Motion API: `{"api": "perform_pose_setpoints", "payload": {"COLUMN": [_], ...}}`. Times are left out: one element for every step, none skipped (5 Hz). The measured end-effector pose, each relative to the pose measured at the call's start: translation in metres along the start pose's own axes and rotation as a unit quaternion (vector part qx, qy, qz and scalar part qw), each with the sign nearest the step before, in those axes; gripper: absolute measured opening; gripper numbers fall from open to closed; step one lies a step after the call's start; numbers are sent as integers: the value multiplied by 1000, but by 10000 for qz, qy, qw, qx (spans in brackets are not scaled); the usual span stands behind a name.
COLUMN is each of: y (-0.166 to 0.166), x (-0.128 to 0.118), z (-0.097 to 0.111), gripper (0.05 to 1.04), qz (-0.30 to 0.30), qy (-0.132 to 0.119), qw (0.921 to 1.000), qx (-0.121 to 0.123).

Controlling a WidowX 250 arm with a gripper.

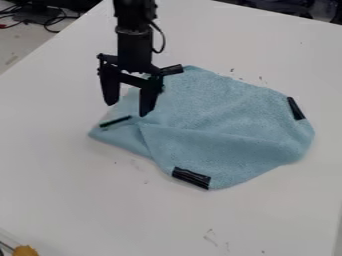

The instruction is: Fold the cloth from bottom right to top left

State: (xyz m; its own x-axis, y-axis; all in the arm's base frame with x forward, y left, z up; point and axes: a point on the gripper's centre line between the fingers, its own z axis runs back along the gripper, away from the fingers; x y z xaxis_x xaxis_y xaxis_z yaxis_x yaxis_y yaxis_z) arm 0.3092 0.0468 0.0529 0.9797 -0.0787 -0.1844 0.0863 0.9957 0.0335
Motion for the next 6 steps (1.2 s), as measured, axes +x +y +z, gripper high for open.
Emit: {"api": "perform_pose_setpoints", "payload": {"y": [-14, -37, -65, -97, -106, -114], "x": [-11, -27, -37, -55, -68, -62], "z": [18, 3, -13, -13, -12, -15], "gripper": [1000, 1001, 1000, 1001, 1000, 1001], "qz": [-1176, -2449, -3606, -4771, -5471, -5854], "qy": [-188, 74, 147, -262, -907, -1435], "qw": [9928, 9694, 9322, 8785, 8321, 7978], "qx": [92, -177, -280, -19, -47, -171]}}
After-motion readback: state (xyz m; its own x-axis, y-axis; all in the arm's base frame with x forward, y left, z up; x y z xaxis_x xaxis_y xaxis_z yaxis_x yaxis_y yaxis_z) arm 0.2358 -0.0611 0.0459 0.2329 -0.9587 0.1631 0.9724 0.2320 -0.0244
